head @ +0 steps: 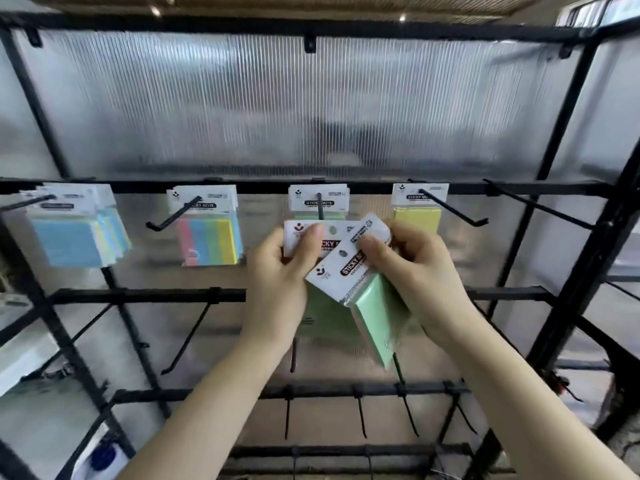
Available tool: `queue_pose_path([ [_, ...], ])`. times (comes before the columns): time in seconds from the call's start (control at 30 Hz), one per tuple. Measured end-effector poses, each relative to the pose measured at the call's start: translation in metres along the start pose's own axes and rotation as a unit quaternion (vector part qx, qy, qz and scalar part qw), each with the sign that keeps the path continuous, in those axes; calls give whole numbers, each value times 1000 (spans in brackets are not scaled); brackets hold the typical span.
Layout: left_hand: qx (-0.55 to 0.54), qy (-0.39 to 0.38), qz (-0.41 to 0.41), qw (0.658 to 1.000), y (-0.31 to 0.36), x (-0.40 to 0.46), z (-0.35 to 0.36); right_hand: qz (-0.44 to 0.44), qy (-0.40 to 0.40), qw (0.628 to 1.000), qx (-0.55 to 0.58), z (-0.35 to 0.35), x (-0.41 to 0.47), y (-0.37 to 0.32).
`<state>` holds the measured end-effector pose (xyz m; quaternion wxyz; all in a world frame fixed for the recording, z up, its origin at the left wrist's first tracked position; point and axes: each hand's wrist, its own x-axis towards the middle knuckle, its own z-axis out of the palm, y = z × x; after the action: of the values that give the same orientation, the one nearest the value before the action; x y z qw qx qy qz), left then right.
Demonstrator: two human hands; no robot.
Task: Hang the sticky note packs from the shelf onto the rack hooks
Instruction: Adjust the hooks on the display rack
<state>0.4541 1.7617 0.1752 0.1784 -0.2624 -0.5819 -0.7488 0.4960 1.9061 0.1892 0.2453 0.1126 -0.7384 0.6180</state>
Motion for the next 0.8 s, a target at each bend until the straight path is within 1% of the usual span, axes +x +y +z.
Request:
queue_pose_path([
  [0.17,18,3,-11,1000,-5,6,-8,1,-16,1000,9,7,6,3],
  [0.37,46,-1,-23,999,-12,15,-12,12,-5,1000,-1,12,17,8],
  [0.63,48,-46,17,998,-16,26,-17,6,-28,1000,-2,13,26,7],
  [0.8,42,-62,18,997,-17,27,-21,21,-24,999,12,13,29,10],
])
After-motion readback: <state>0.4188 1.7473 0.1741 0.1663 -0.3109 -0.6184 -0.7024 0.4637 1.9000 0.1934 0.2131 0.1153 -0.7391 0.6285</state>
